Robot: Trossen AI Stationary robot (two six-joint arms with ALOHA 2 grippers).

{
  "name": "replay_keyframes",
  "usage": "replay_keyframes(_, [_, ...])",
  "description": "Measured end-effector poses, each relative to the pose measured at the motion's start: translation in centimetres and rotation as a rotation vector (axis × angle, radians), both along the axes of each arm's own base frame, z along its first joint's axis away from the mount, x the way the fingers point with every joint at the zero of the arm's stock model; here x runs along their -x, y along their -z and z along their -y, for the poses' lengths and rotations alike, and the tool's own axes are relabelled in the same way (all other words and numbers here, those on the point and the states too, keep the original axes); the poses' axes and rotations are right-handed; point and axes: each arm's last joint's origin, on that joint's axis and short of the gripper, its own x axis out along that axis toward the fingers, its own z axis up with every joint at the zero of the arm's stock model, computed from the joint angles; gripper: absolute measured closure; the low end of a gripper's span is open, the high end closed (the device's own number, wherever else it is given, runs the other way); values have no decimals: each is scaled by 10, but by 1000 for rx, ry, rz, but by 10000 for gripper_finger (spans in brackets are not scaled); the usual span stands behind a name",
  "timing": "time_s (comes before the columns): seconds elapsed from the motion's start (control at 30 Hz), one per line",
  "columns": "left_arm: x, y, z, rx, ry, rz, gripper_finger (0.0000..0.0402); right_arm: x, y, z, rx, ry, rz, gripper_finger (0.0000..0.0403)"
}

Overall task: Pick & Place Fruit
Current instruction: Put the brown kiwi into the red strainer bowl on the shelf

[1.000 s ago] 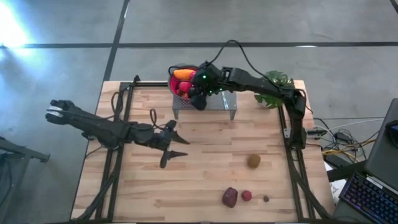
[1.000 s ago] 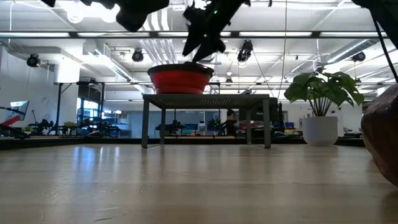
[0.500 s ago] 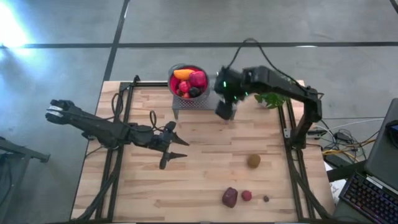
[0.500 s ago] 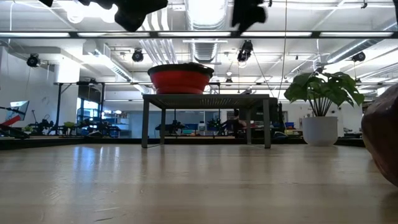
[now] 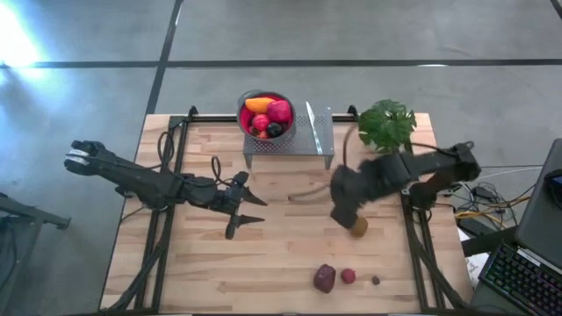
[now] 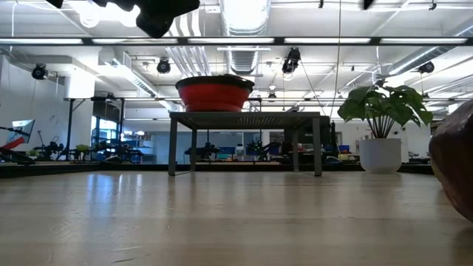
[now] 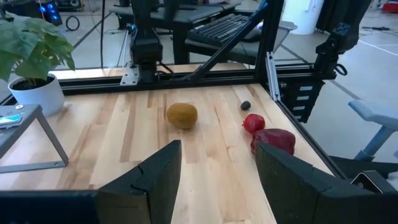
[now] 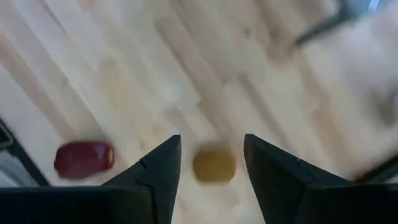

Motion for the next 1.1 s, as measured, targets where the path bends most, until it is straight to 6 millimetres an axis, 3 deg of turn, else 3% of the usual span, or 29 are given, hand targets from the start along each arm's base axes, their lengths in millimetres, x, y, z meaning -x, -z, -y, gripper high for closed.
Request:
replay_keyframes(0.17, [0,0,0,0,0,-1,190,24,23,-29,-3,111,-54,215])
replay_keyframes(0.33, [0,0,0,2,0,-1,190,38,50,-42,29,190,-121,188])
replay_keyframes(0.67, [0,2,0,0,0,-7,190,39,98,-51,13,99,-221,108])
replay_keyframes(0.9, [1,6,0,-2,0,-15,190,42,130,-48,18,166,-324,32])
replay_keyframes(1.1, [1,5,0,-1,0,-10,190,44,150,-46,11,204,-326,13])
